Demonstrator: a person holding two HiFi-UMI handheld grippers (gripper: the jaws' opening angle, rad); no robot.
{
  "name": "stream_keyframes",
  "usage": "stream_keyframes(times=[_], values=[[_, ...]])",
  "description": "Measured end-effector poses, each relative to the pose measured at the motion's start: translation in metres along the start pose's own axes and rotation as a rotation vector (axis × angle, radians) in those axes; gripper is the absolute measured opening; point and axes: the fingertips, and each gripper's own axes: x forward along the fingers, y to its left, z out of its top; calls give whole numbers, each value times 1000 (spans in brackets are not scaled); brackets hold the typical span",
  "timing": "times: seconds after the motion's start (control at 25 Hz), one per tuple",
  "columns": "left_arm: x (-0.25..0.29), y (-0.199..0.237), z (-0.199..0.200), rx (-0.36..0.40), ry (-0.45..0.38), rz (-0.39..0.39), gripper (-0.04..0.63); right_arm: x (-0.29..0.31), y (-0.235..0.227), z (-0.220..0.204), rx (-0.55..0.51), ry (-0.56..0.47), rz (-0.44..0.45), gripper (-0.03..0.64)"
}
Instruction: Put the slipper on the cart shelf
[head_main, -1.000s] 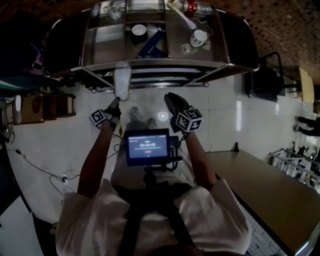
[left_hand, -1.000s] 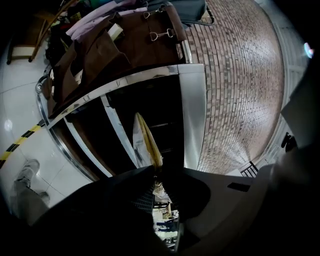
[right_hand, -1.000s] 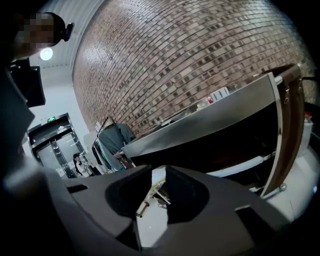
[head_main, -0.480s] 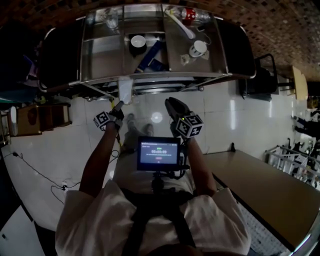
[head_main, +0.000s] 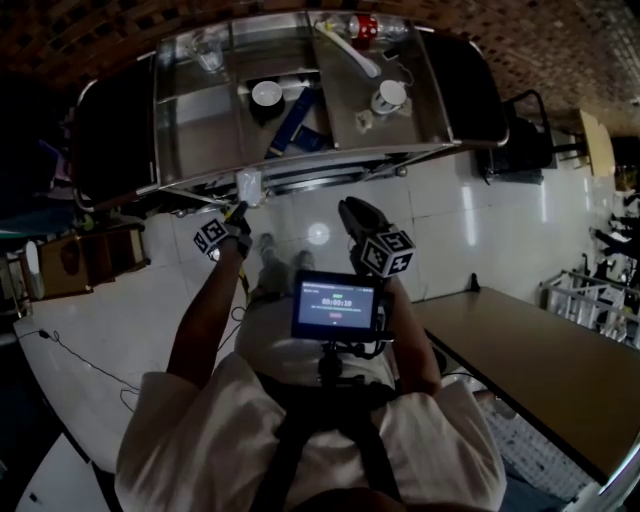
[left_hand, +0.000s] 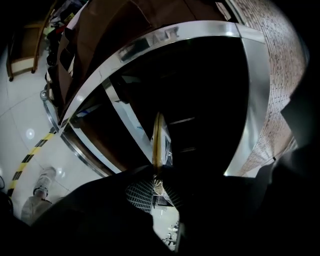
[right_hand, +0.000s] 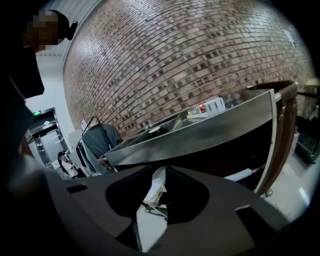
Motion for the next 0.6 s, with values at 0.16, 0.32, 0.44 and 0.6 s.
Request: stream_keyframes(times=[0.16, 0.32, 0.44, 0.6], values=[[19, 3, 12, 47, 1, 21, 49, -2, -10, 1, 11, -12, -39, 110], [30, 9, 21, 156, -2, 62, 51, -5, -15, -4, 20, -10, -70, 110], [36, 6, 24, 222, 2, 80, 51, -5, -19, -7, 24, -19, -88, 110], [45, 6, 28, 293, 13, 102, 51, -6, -22, -8, 42, -16, -121, 110]])
